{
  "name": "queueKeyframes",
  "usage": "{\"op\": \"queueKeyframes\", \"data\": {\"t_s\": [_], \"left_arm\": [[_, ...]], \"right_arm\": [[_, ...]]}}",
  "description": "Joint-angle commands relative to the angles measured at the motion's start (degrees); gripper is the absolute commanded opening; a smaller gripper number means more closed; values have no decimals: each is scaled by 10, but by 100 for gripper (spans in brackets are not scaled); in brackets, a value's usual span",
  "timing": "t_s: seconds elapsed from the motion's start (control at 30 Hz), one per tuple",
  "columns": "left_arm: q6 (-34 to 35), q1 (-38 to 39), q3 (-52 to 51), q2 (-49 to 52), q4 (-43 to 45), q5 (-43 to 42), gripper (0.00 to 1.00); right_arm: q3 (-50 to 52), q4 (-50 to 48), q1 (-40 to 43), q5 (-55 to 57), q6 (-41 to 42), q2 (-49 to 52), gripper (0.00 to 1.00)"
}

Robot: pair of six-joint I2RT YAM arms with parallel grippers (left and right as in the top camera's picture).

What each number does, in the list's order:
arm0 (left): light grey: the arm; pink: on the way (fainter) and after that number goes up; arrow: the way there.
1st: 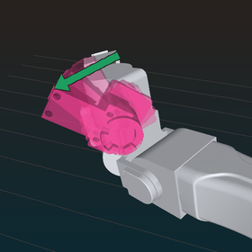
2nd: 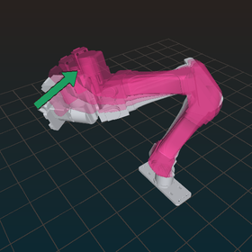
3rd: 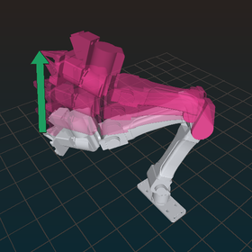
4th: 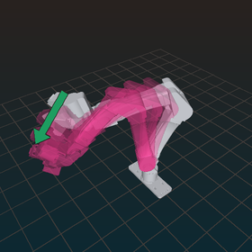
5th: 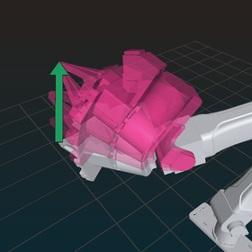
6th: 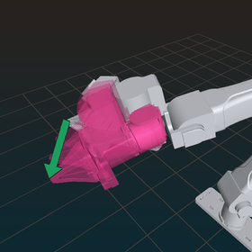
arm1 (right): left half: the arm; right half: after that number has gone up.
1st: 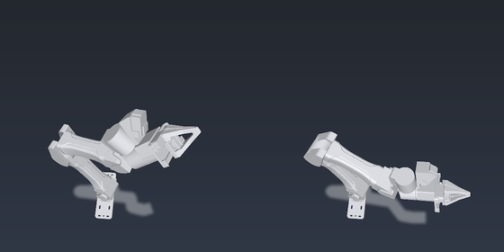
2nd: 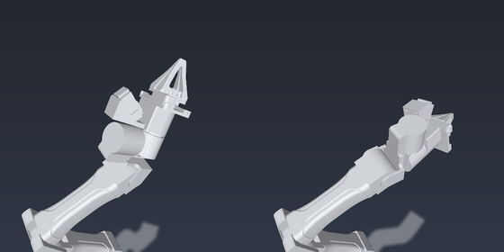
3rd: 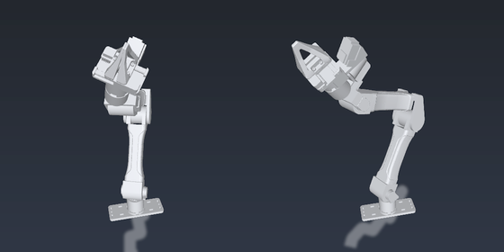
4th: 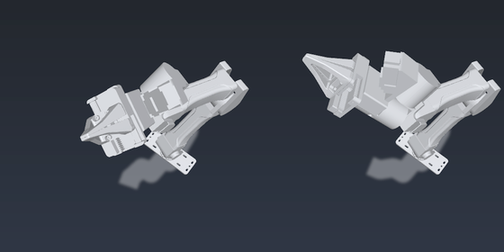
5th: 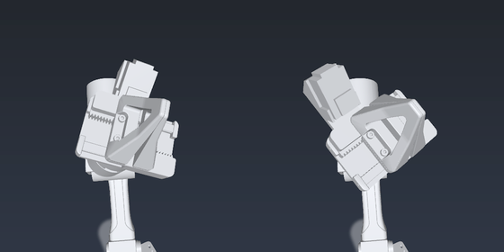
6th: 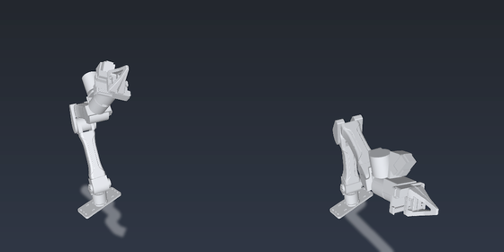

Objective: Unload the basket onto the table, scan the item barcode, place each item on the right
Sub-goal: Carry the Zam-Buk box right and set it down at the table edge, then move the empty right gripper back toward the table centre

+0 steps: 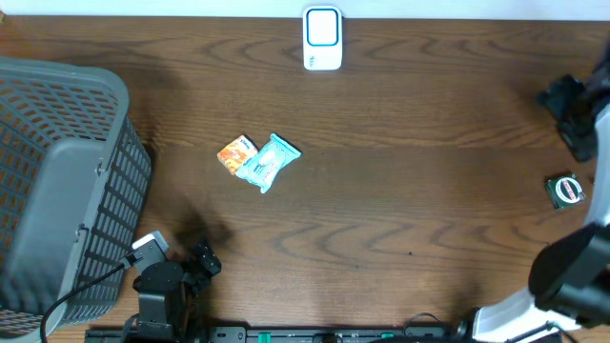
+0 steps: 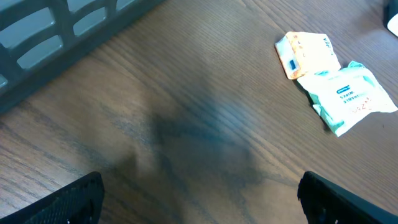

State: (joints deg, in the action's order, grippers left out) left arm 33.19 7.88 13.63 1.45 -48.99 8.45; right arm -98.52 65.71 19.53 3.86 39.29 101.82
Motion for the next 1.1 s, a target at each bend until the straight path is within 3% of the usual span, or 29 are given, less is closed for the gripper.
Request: {"op": "queueKeyframes", "data": {"t_s": [0.0,0.47,0.8,1.07], "left_arm": [[-3,-2,-3,-1,-34,17,98],[-3,-2,-3,-1,-34,17,98],[-3,-2,-3,-1,-34,17,98],[-3,-2,-3,-1,-34,17,98]], "right_arm": [[-8,40,-65,-49,43,-26,99],[13,168,-297,-74,9,-21,99],[88,128,-438,-69,31,-21,99],[146,98,-527,19,116,-21,99]]}}
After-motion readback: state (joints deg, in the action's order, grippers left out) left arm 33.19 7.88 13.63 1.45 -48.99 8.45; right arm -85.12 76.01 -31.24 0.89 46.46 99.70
